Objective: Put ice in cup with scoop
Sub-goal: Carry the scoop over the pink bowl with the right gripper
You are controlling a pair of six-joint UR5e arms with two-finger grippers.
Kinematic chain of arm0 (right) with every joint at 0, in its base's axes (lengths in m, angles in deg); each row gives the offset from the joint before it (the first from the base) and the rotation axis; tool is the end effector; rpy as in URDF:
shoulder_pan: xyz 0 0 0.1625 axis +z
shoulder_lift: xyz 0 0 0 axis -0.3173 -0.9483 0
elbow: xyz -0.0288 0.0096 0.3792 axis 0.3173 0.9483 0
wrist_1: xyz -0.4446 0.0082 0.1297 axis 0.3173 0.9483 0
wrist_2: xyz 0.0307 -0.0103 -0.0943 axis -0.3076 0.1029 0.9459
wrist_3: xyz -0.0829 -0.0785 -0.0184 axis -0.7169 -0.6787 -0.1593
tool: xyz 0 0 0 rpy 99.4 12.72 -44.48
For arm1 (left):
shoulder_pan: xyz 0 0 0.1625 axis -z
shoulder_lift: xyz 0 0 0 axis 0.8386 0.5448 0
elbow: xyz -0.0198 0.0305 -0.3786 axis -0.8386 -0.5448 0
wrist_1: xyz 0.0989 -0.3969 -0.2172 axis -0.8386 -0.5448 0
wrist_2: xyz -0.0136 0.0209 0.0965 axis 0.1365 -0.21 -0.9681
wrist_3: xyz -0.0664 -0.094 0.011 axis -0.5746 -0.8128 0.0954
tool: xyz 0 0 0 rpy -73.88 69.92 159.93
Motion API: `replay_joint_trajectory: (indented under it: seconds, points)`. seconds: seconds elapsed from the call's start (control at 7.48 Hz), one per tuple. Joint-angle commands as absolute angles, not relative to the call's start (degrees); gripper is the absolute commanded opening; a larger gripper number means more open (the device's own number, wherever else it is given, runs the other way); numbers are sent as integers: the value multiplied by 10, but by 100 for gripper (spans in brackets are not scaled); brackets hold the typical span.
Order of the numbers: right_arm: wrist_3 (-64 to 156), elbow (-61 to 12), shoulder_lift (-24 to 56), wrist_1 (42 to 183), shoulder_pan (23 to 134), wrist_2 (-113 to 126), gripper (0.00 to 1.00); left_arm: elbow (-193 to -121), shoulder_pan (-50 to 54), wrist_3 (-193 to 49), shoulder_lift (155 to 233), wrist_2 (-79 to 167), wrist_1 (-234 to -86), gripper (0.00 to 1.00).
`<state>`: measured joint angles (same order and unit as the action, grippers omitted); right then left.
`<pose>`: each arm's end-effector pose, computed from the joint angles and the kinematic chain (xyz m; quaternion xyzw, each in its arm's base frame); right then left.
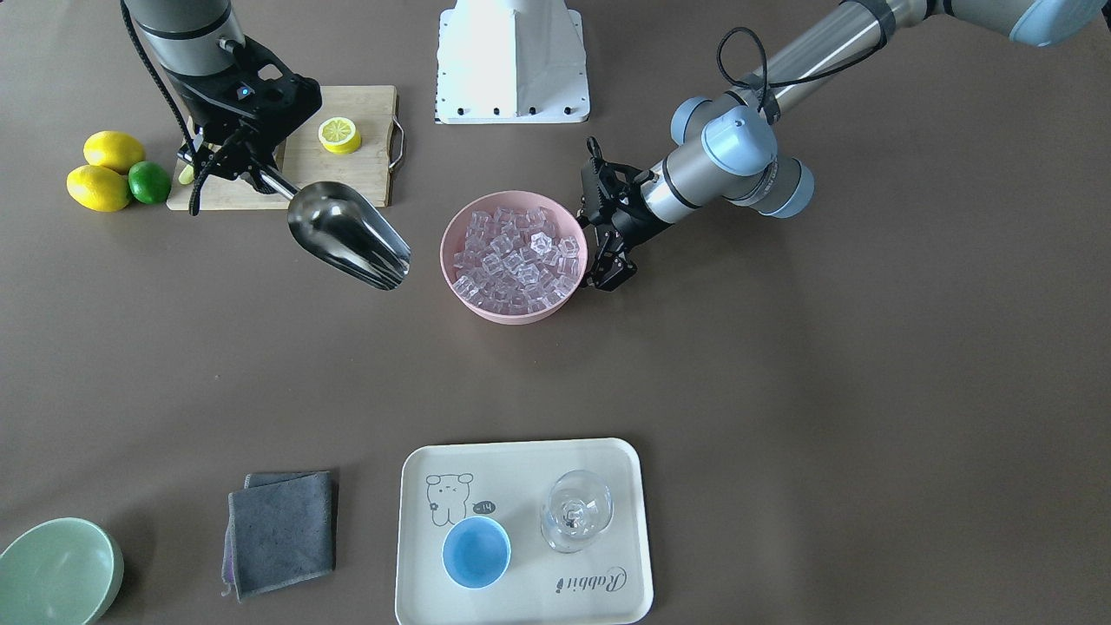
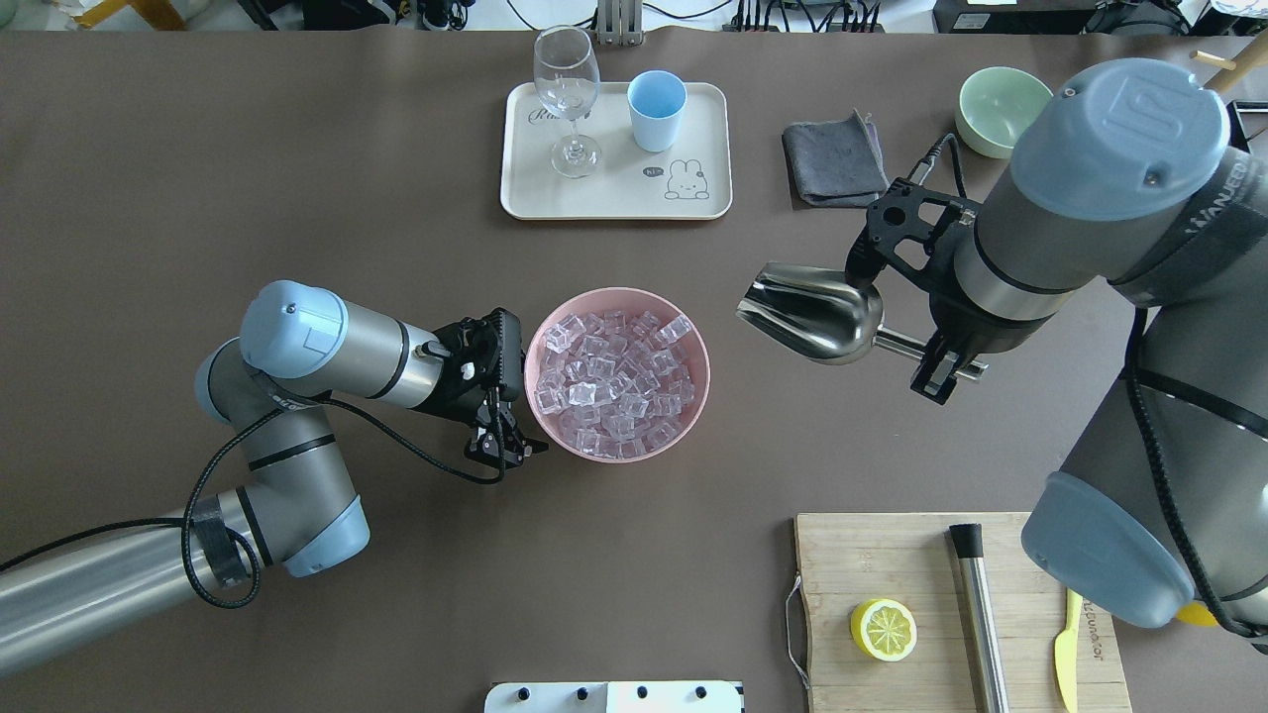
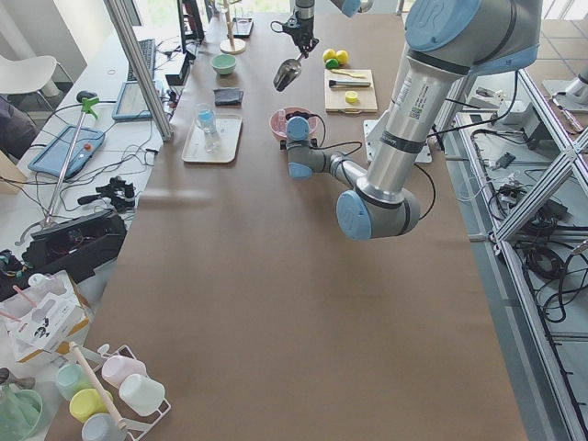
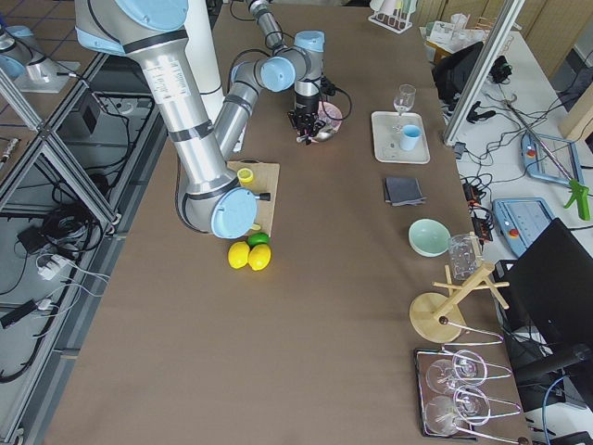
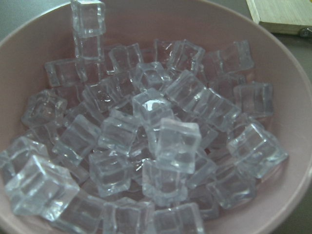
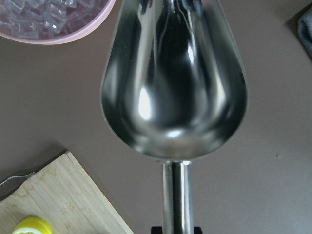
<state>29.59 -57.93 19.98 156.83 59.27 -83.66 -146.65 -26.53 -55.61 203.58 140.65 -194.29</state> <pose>-0.3312 -0.4019 0.1631 0.1500 -0.2813 -0.4407 0.8391 0.5810 -0.4329 0.2660 0.4547 0.4657 0.5129 0.5597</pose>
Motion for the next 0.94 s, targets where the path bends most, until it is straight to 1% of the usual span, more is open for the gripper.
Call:
replay_joint_trajectory:
  seconds: [0.0, 0.13, 0.27, 0.4, 0.53, 0.8]
  points:
    - [239, -567, 260, 1666, 575, -819, 0, -1467, -266, -556, 2034, 1406, -1943, 98]
    - [202, -553, 310, 1729, 575, -814, 0, -1467, -266, -557, 2034, 1406, -1943, 98]
    - [173, -512, 370, 1777, 575, -807, 0, -1466, -266, -556, 2034, 1406, -1943, 98]
    - [165, -473, 403, 1790, 562, -797, 0, -1466, -267, -556, 2034, 1406, -1943, 98]
    - [149, -445, 428, 1815, 549, -772, 0, -1467, -270, -557, 2034, 1397, -1943, 98]
    - [106, -433, 456, 1887, 542, -741, 0, -1467, -275, -557, 2034, 1394, -1948, 98]
